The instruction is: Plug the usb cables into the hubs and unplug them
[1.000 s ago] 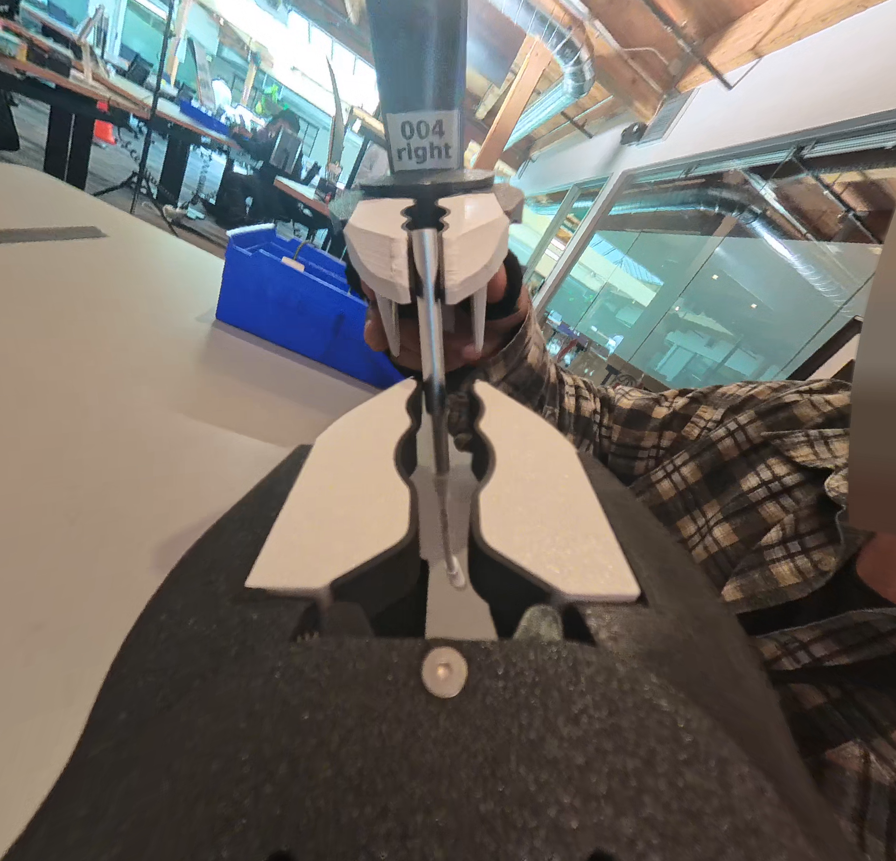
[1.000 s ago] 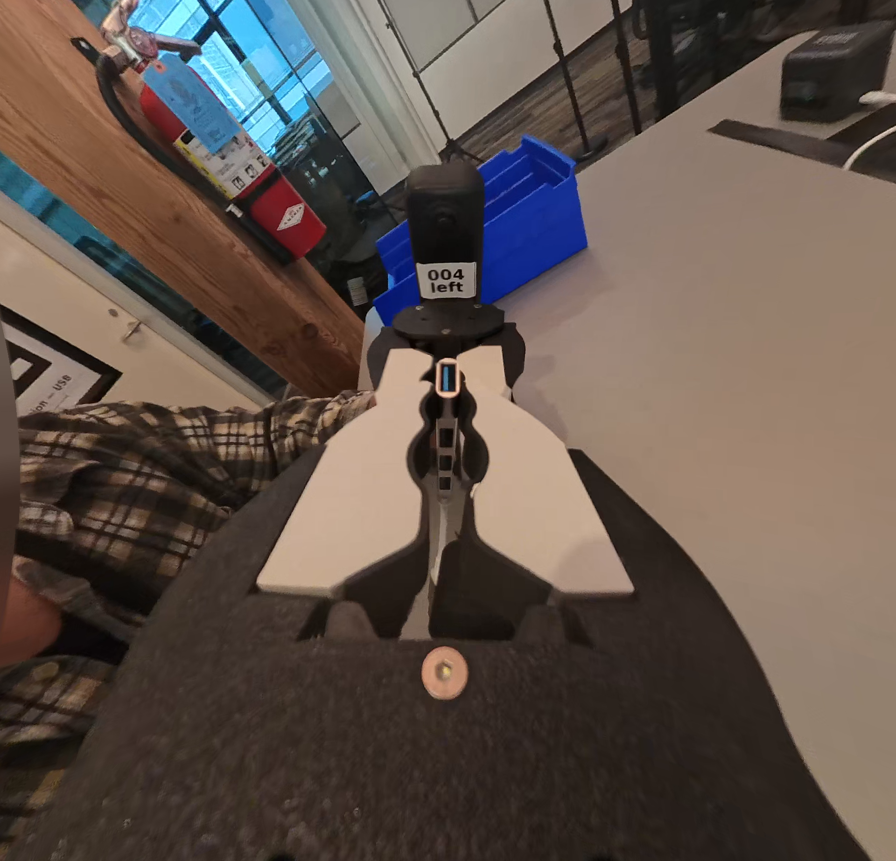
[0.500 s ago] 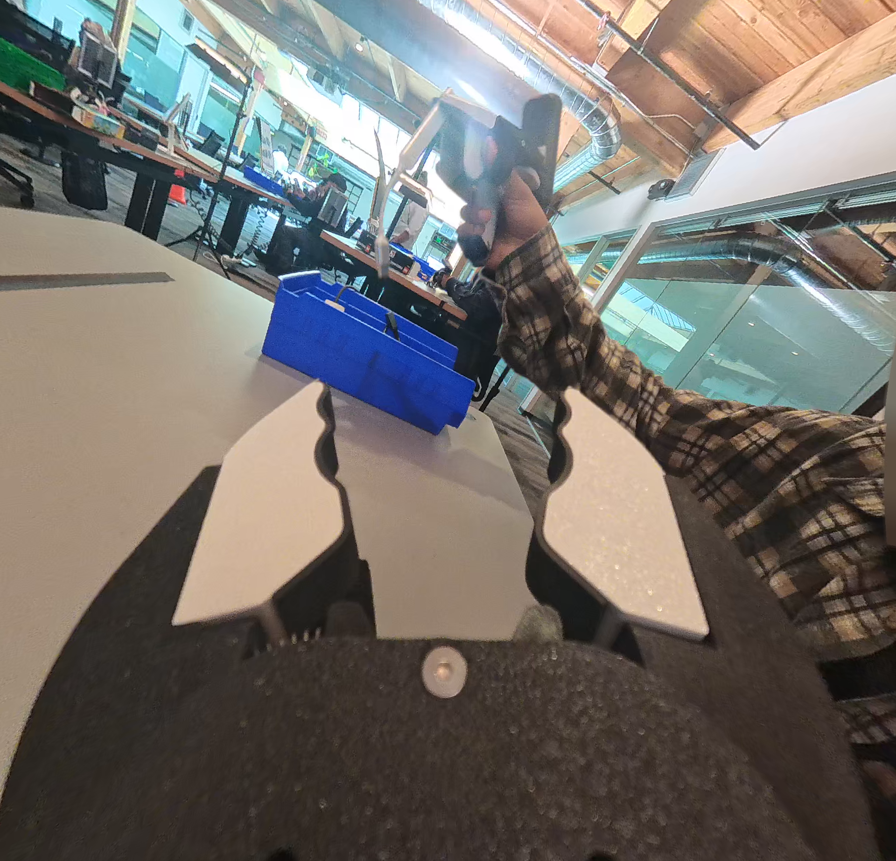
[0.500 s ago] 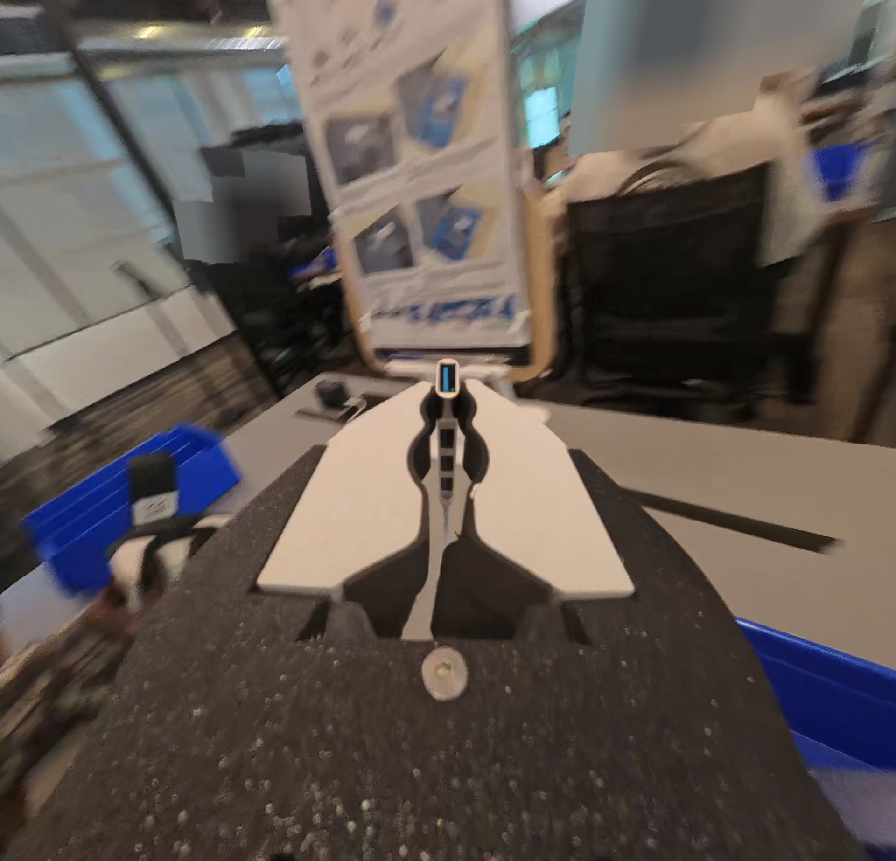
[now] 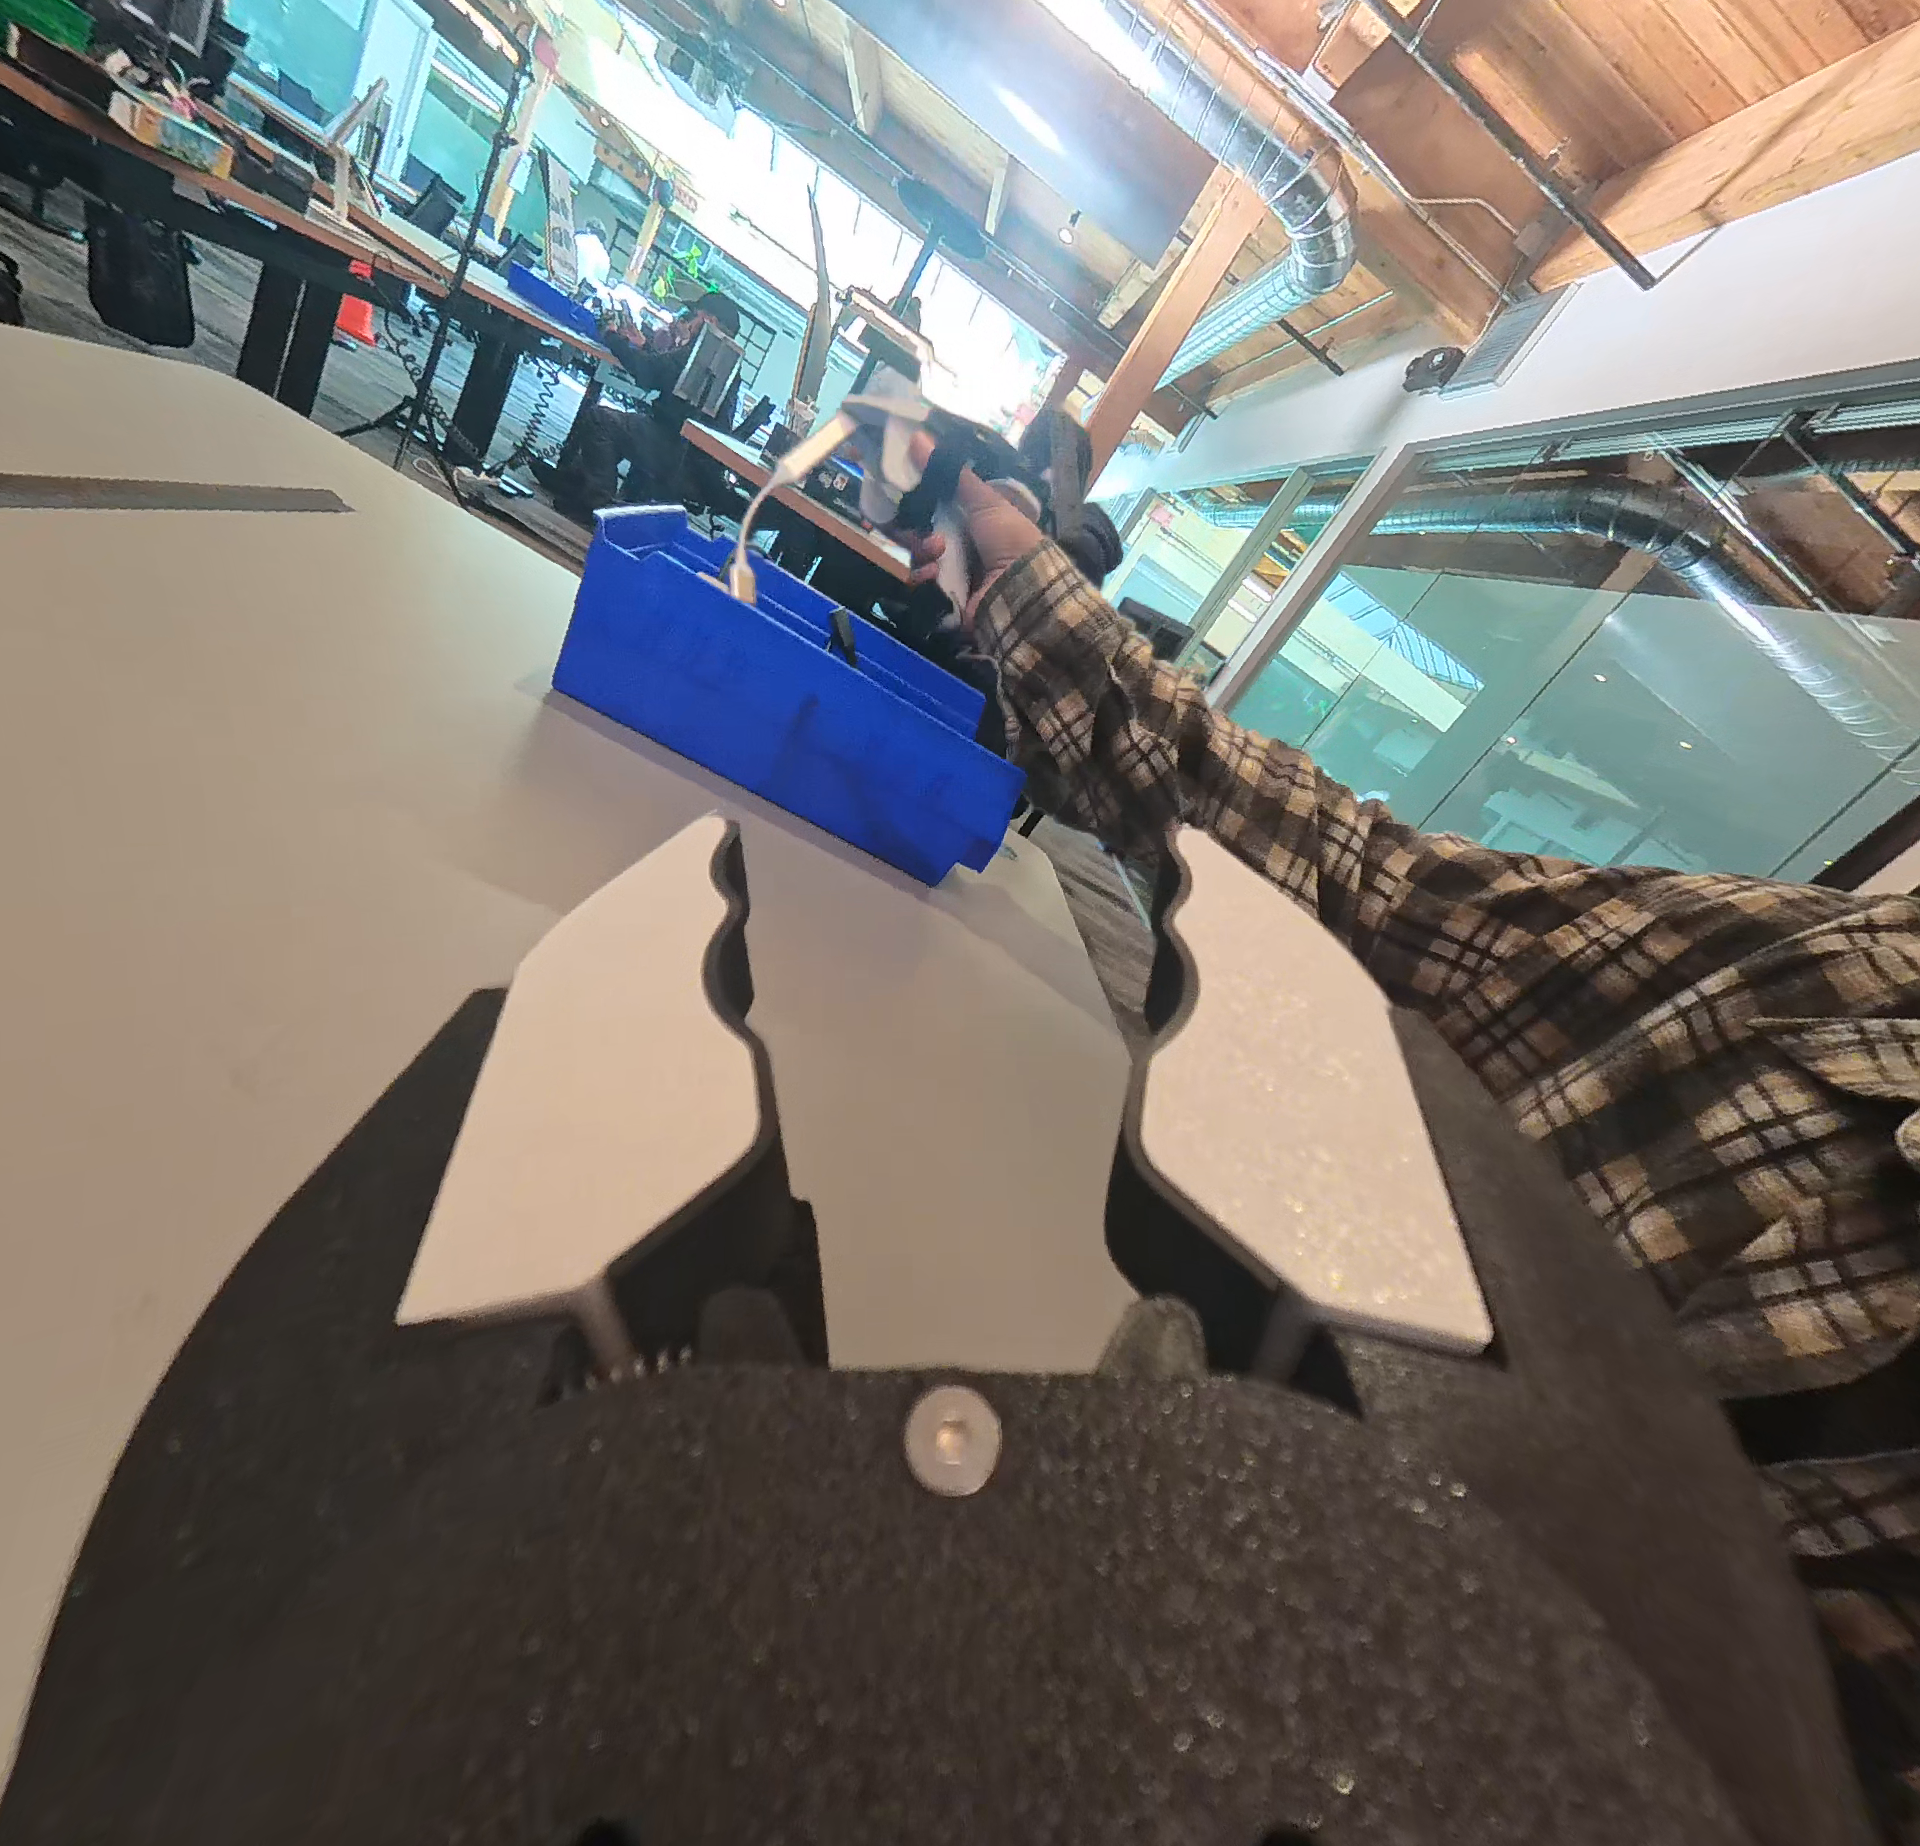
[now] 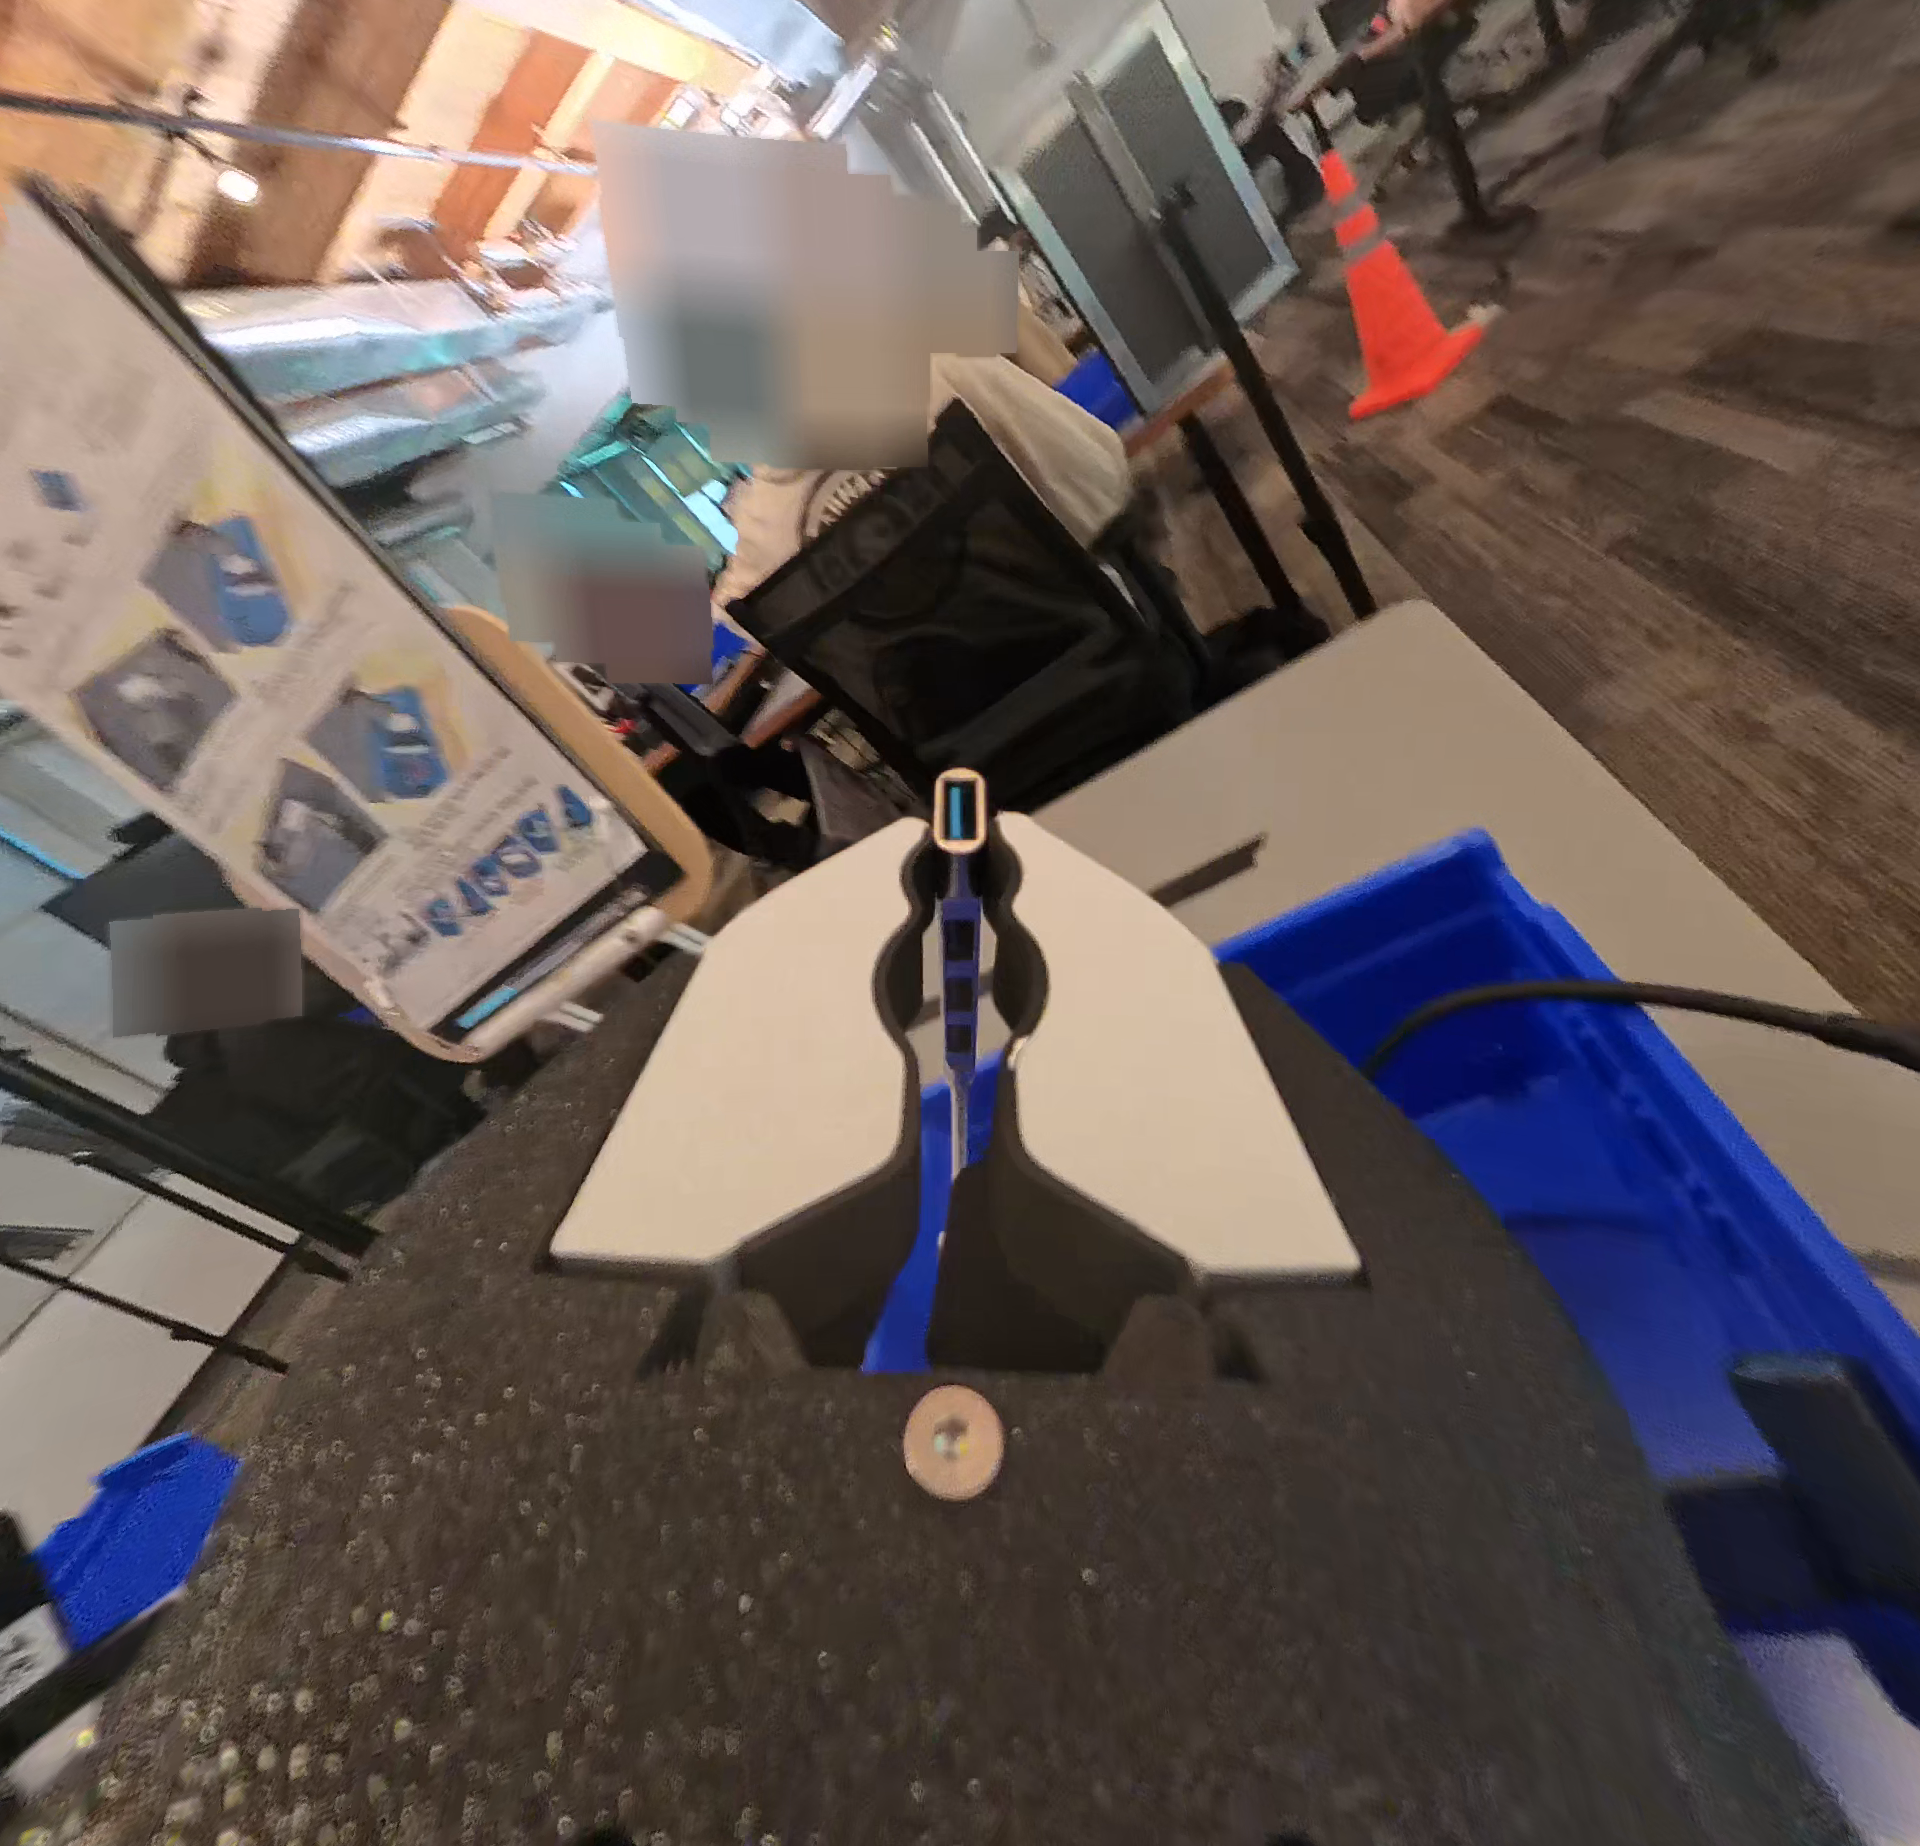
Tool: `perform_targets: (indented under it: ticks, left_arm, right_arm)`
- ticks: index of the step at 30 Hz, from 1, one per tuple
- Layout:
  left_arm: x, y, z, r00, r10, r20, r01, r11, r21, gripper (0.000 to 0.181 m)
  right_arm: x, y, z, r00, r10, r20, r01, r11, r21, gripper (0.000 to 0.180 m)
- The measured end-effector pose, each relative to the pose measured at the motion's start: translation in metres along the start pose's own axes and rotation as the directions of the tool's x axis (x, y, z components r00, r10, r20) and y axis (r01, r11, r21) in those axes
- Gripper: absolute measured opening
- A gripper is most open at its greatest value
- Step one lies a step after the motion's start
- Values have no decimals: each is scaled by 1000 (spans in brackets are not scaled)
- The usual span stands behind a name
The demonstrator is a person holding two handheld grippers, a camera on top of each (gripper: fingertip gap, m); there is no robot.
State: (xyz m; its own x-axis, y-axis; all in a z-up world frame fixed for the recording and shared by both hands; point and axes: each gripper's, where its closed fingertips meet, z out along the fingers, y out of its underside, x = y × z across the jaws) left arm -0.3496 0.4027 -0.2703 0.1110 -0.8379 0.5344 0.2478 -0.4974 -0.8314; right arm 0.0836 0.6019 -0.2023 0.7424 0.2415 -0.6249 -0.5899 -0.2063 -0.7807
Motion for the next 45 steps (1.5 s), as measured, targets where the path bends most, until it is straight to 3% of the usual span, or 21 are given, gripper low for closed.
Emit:
perform_targets:
  ticks: [5,11,20,26,30,35,40,45]
  left_arm:
    - [-1,4,1,1000,5,2,-4,1000,-29,73]
    - [2,1,0,1000,1,-3,-1,1000,-24,72]
    - [3,5,2,1000,8,-4,-8,999,-39,71]
    - [-1,8,3,1000,5,4,-4,999,-50,71]
    - [-4,7,1,1000,3,14,-3,999,-47,71]
    - [-10,4,-4,999,7,39,-6,999,-36,70]
    - [-16,-4,-14,997,21,70,-20,1000,-15,70]
    - [-24,-13,-25,992,35,117,-37,999,9,70]
  right_arm:
    - [34,21,4,984,-105,-143,89,989,-117,10]
    - [33,11,1,956,-231,-182,203,967,-156,25]
    - [-22,-20,-6,852,-503,-148,469,858,-211,37]
    - [-95,-13,-9,765,-644,-11,630,751,-201,43]
    - [-153,24,-8,698,-703,137,715,673,-190,44]
    - [-203,101,-8,631,-701,333,773,607,-185,45]
    - [-204,179,-3,622,-659,423,776,590,-223,46]
    - [-177,231,6,679,-604,418,728,627,-277,47]
